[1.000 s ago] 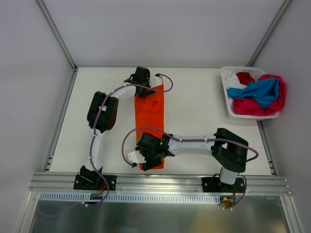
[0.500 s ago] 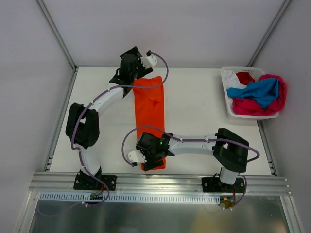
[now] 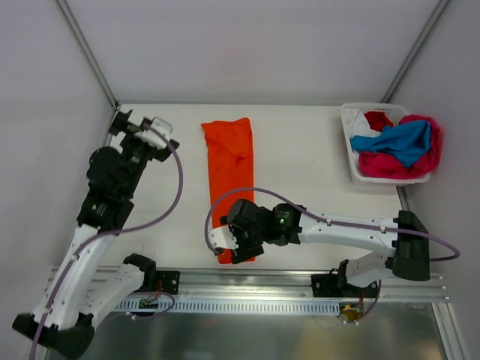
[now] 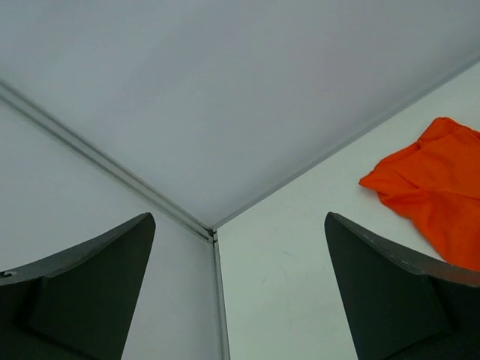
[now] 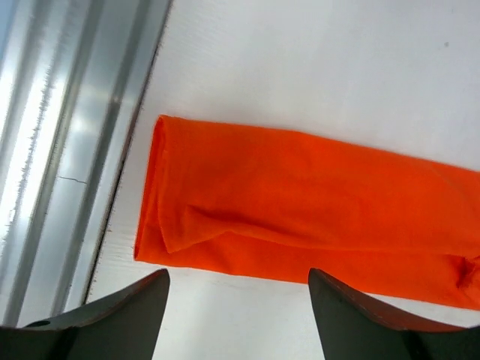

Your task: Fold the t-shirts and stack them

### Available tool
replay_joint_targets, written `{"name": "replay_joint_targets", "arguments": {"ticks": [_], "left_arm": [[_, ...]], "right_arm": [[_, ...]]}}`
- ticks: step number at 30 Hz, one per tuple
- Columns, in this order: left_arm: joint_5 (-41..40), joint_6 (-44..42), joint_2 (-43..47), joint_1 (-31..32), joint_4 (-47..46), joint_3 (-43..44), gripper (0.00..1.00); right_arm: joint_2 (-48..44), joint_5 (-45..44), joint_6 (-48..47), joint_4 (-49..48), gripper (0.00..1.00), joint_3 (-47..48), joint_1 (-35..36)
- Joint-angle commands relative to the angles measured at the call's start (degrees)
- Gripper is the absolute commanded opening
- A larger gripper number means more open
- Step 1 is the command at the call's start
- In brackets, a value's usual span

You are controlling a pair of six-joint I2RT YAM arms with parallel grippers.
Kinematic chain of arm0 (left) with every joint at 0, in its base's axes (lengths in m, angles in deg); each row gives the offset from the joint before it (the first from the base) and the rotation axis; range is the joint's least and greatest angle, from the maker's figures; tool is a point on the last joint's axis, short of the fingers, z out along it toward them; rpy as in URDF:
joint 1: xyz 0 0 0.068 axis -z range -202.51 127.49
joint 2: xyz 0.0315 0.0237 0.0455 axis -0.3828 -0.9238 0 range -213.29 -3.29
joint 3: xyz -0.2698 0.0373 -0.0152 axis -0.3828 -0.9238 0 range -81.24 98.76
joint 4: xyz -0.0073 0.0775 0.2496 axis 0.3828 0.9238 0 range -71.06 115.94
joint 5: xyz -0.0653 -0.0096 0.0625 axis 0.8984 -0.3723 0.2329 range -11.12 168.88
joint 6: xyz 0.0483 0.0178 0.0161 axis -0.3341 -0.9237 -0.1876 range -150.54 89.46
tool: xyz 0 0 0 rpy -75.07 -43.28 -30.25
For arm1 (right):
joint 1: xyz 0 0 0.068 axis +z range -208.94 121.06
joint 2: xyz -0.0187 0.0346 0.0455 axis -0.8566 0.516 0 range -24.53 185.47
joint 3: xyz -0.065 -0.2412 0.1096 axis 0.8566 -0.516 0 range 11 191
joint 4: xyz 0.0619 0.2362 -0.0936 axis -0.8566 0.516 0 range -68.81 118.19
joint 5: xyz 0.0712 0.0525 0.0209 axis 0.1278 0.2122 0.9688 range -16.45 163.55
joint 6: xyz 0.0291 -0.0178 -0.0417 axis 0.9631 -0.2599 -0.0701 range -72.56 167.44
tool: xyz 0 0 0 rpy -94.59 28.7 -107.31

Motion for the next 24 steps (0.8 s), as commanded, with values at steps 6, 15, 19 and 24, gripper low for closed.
{"name": "replay_joint_targets", "arguments": {"ticks": [6, 15, 19, 24], "left_arm": [[-6.98, 0.68, 22.49, -1.42, 5.73, -24.94, 0.99], [-6.74, 7.89, 31.92, -4.06, 7.49, -31.63, 0.99], [-6.82, 8.33, 30.96, -4.67, 7.57, -32.34, 0.99], [-7.79, 9.82, 29.02, -5.55, 7.57, -31.63, 0.99]], "right_arm": [[1.13, -9.53, 1.59, 0.77, 0.78, -6.46, 11.62], [7.02, -21.22, -0.96, -10.84, 0.75, -11.03, 14.97], [7.28, -22.28, -0.88, -13.57, 0.75, -11.91, 14.97], [7.63, -18.86, 1.23, -12.78, 0.75, -10.60, 14.97]]}}
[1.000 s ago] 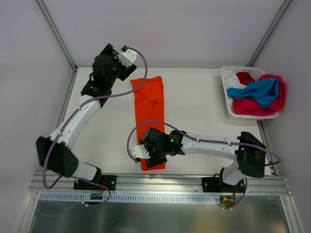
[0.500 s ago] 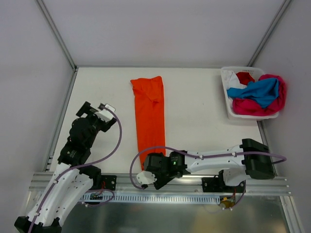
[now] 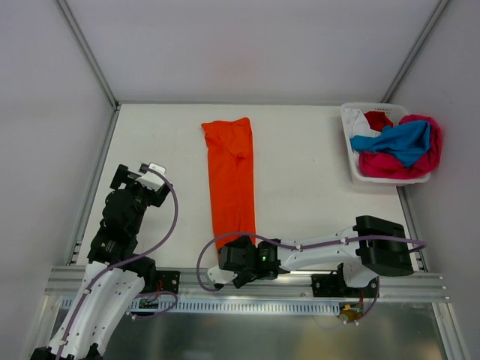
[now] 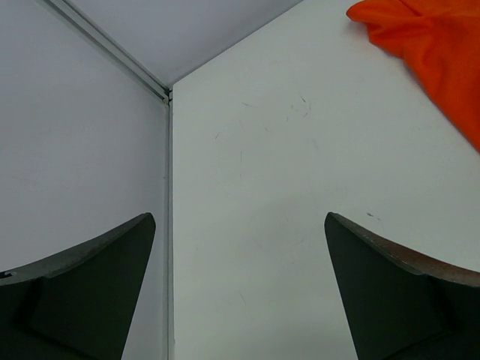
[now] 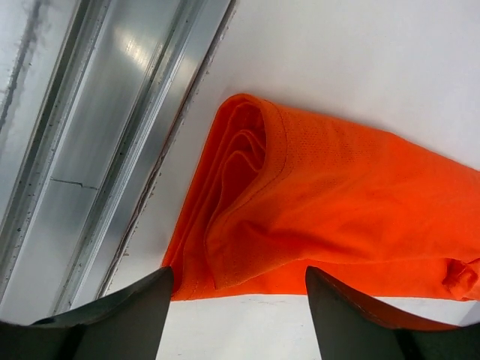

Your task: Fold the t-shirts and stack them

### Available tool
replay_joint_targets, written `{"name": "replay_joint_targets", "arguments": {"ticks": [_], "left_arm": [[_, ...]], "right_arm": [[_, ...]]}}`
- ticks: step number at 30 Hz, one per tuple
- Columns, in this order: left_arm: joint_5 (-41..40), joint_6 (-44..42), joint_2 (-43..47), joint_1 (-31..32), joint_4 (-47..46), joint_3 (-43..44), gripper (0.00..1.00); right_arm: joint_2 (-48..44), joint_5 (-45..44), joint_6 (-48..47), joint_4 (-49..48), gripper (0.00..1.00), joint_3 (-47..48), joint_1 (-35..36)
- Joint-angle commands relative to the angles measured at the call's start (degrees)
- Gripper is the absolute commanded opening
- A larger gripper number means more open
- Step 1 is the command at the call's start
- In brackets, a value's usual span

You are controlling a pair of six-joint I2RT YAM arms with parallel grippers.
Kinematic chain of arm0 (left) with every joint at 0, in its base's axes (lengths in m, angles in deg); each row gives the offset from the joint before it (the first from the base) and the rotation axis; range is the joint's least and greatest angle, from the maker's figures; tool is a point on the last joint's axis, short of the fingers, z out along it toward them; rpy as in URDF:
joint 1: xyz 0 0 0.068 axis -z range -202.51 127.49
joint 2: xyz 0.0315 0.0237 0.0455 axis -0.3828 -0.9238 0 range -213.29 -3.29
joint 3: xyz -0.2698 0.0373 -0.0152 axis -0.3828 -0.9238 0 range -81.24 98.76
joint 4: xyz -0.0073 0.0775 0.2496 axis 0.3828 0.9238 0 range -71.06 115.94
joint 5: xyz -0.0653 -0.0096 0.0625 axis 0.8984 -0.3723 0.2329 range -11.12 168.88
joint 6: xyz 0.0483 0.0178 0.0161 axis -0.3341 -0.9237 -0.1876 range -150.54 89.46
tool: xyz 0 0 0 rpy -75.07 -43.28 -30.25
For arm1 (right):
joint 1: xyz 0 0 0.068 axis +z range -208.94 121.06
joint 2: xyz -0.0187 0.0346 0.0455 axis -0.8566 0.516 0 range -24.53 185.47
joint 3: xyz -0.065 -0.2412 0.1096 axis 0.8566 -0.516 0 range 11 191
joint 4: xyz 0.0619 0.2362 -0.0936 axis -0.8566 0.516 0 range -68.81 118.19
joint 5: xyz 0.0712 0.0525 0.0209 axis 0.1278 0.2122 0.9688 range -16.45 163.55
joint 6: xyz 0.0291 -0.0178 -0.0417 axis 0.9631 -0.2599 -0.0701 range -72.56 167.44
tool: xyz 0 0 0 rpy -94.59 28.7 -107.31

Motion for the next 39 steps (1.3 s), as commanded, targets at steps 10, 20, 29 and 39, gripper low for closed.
{"name": "replay_joint_targets", "arguments": {"ticks": [10, 20, 29, 39], "left_arm": [[0.09, 3.21, 0.92, -3.25, -1.24, -1.92, 0.99], [0.00, 3.29, -0.92, -3.60, -1.32, -0.95, 0.99], [0.00, 3.12, -1.63, -3.60, -1.24, -0.60, 0.99], [-0.09, 3.12, -0.75, -3.69, -1.24, -0.86, 0.99]], "right_arm": [[2.66, 7.01, 3.91, -1.42, 0.75, 5.45, 0.28], [9.34, 4.55, 0.93, -5.19, 0.73, 7.73, 0.28], [10.31, 2.19, -0.30, -4.31, 0.74, 7.48, 0.28], [11.89, -1.86, -0.40, -5.55, 0.65, 4.13, 0.11]]}}
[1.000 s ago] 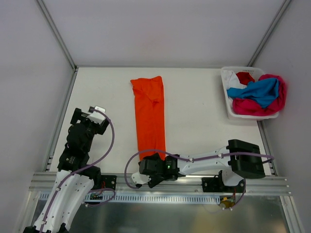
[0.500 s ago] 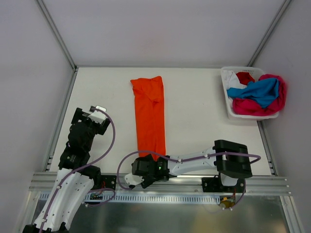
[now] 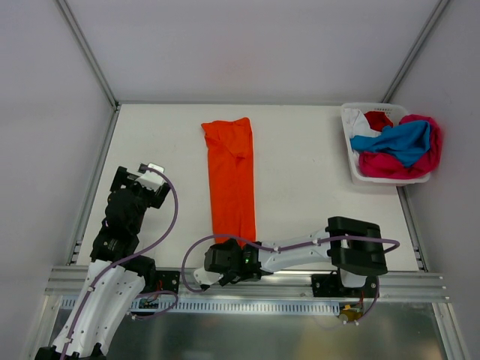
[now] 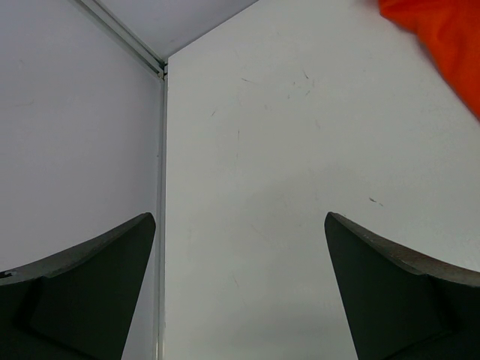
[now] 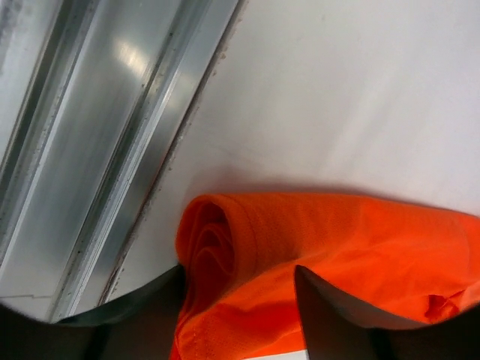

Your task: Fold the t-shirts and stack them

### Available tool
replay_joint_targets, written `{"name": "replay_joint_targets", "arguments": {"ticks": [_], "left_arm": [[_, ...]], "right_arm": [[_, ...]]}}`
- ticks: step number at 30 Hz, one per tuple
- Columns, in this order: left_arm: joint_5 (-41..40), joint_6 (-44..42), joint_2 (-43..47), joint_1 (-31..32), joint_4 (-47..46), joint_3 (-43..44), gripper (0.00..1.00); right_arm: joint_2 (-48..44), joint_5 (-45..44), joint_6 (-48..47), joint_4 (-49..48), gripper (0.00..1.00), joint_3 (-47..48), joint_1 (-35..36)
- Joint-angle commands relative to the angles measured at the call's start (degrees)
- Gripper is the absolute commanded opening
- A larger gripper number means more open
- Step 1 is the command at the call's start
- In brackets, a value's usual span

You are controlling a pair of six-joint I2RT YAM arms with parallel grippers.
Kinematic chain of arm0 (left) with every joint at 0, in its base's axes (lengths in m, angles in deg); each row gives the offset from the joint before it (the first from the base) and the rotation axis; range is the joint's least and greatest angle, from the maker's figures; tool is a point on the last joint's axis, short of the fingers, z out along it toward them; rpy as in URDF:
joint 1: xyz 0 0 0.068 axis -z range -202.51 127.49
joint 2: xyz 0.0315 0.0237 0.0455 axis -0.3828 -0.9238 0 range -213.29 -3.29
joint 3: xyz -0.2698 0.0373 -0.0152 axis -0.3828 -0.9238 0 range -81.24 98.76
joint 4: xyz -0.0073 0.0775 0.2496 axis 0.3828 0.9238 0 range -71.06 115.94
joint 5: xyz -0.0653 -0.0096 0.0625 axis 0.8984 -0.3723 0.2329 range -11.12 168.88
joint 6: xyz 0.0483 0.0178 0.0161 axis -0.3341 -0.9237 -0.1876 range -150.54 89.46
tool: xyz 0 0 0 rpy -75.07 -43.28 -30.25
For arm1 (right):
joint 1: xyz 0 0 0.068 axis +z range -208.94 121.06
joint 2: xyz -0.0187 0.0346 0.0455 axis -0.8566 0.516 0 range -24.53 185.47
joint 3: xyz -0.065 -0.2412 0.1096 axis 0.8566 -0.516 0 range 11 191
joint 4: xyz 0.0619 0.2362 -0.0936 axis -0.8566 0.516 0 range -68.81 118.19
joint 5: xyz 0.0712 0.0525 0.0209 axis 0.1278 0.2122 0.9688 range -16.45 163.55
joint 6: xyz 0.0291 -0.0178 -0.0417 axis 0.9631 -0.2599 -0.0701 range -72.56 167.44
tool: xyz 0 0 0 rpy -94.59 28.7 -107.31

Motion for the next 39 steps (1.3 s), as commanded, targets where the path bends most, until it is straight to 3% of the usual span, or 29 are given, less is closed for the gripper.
{"name": "replay_joint_targets", "arguments": {"ticks": [1, 3, 4, 7, 9, 18, 25, 39], "left_arm": [[-0.28, 0.93, 0.52, -0.93, -1.52, 1.06, 0.99], [-0.20, 0.93, 0.35, -0.85, -1.52, 0.97, 0.99], [-0.20, 0.93, 0.43, -0.85, -1.52, 1.06, 0.99], [-0.11, 0.85, 0.61, -0.85, -1.43, 0.97, 0.99], [-0.11, 0.93, 0.70, -0.85, -1.34, 0.97, 0.99], [0.86, 1.02, 0.87, -1.02, -0.82, 0.80, 0.99], [1.65, 1.28, 0.08, -1.37, -0.20, 1.24, 0.99], [2.70, 1.37, 0.34, -1.55, 0.68, 1.24, 0.99]], "right_arm": [[2.15, -0.51, 1.24, 2.06, 0.60, -0.68, -0.02], [2.23, 0.28, 1.95, 3.73, 0.48, 0.55, -0.37], [2.41, 0.29, 2.04, 4.60, 0.34, 0.99, -0.46], [2.50, 0.02, 2.21, 5.31, 0.08, 1.61, -0.55], [2.32, 0.28, 2.56, 6.02, 0.00, 1.96, -0.90], [-6.72, 4.86, 5.73, 16.47, 0.00, 10.04, -4.77], [-8.84, -0.41, 2.13, 17.80, 0.00, 15.67, -9.16], [2.13, -8.33, -13.06, 2.69, 0.00, 19.18, -24.72]]}}
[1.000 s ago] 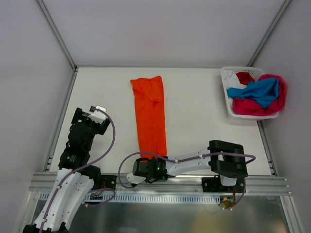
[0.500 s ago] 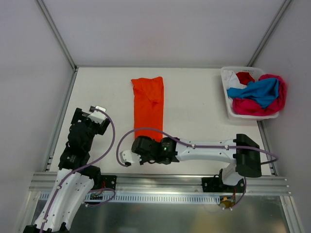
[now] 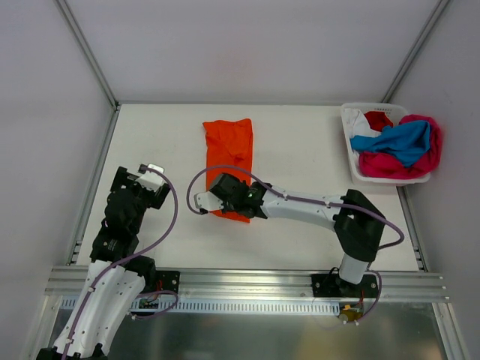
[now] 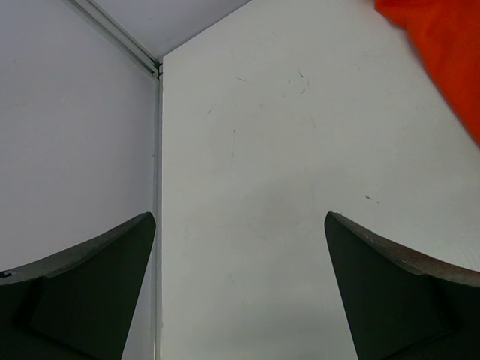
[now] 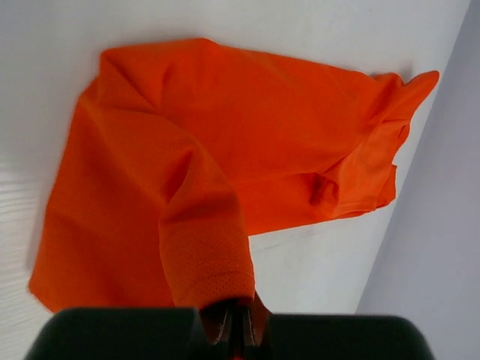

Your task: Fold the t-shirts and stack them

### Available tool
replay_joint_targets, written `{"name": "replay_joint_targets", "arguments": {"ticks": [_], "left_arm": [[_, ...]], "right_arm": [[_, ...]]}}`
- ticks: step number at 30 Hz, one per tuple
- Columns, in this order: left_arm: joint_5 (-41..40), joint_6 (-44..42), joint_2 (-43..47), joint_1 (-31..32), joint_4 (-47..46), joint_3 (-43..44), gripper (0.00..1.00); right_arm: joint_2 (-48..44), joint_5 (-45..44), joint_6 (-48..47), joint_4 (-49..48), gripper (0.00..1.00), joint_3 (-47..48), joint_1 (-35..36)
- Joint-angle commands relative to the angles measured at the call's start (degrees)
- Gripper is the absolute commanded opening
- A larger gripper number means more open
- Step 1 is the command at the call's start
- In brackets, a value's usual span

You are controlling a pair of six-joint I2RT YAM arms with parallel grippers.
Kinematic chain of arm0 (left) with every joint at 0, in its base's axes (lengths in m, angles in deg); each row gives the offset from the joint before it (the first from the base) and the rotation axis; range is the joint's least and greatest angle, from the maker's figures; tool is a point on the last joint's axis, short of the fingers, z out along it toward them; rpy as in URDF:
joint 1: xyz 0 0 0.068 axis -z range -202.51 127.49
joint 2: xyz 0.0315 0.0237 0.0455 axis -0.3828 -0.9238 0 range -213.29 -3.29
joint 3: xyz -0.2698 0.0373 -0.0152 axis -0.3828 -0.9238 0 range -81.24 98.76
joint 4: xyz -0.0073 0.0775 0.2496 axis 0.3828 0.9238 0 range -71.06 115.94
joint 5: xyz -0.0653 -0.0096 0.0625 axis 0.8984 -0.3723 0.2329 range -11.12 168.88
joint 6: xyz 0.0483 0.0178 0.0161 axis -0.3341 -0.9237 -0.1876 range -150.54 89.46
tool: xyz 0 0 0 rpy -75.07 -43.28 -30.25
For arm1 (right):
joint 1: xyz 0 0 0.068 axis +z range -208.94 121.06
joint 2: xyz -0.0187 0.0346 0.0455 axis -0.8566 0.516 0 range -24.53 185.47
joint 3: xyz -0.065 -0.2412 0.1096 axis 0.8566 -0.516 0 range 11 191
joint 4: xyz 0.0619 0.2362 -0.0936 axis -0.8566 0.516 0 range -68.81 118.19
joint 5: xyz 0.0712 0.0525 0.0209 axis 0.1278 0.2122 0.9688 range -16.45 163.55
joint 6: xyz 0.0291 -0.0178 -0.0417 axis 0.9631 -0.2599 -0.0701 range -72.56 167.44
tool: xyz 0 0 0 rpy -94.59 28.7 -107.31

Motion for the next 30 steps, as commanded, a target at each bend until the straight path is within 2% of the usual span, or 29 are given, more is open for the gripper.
{"name": "replay_joint_targets", "arguments": {"ticks": [1, 9, 21, 30], "left_arm": [[1.55, 1.35, 0.08, -0.89, 0.18, 1.24, 0.99], [2.25, 1.35, -0.45, -1.07, 0.26, 0.88, 0.99], [3.21, 1.88, -1.41, -1.33, 0.26, 0.18, 0.99], [4.09, 2.67, -3.17, -1.33, 0.26, 0.01, 0.99]], "right_arm": [[3.41, -3.28, -6.08, -8.00, 0.00, 4.60, -2.45], [9.83, -2.84, -14.17, -18.03, 0.00, 9.09, -4.83], [14.49, -0.73, -16.54, -21.29, 0.00, 14.55, -5.18], [22.66, -1.96, -17.95, -20.15, 0.00, 21.05, -7.63]]}}
